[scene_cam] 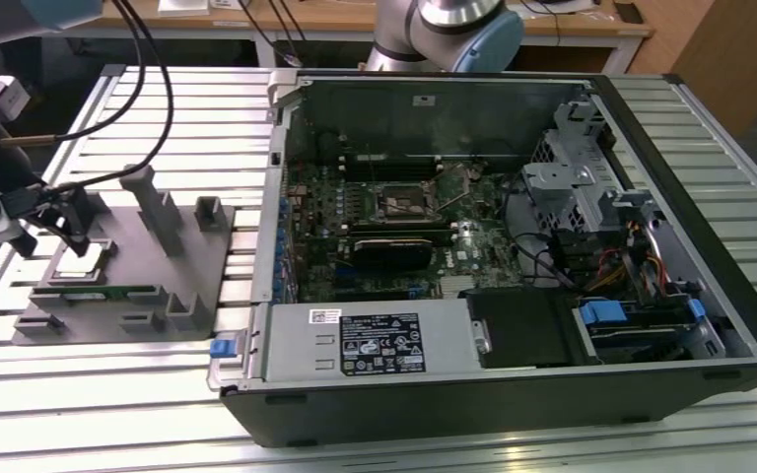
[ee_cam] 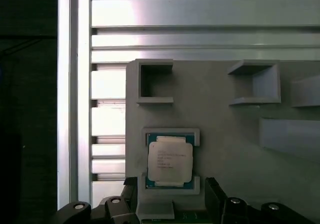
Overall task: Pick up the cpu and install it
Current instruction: 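Pick up the cpu and move it towards the insertion slot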
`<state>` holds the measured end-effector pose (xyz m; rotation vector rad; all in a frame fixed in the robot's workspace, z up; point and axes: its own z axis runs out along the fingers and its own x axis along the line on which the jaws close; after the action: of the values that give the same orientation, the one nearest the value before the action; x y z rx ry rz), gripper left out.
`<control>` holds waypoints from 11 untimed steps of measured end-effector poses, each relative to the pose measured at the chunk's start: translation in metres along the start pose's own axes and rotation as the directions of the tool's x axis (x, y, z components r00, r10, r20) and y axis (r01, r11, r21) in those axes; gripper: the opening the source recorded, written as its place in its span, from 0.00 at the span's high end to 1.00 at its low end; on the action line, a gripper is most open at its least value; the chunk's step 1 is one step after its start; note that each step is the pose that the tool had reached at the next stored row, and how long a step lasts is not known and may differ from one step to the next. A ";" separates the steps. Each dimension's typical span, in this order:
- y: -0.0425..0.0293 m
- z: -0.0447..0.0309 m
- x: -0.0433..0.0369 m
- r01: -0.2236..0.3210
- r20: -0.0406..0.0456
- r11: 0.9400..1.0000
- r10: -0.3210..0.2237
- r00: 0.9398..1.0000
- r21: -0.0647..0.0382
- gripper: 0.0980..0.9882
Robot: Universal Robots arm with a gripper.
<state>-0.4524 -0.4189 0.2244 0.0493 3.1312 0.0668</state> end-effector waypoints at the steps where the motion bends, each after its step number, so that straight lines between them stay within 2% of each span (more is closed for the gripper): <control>1: 0.0001 0.0011 0.0000 0.000 0.000 1.000 0.000 1.000 0.000 0.38; 5: 0.0015 0.0077 -0.0004 -0.001 -0.004 1.000 0.001 1.000 0.000 0.38; 11: 0.0042 0.0173 -0.0004 -0.030 -0.002 1.000 0.030 1.000 0.001 0.38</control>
<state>-0.4517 -0.4140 0.2073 0.0964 3.1331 0.0661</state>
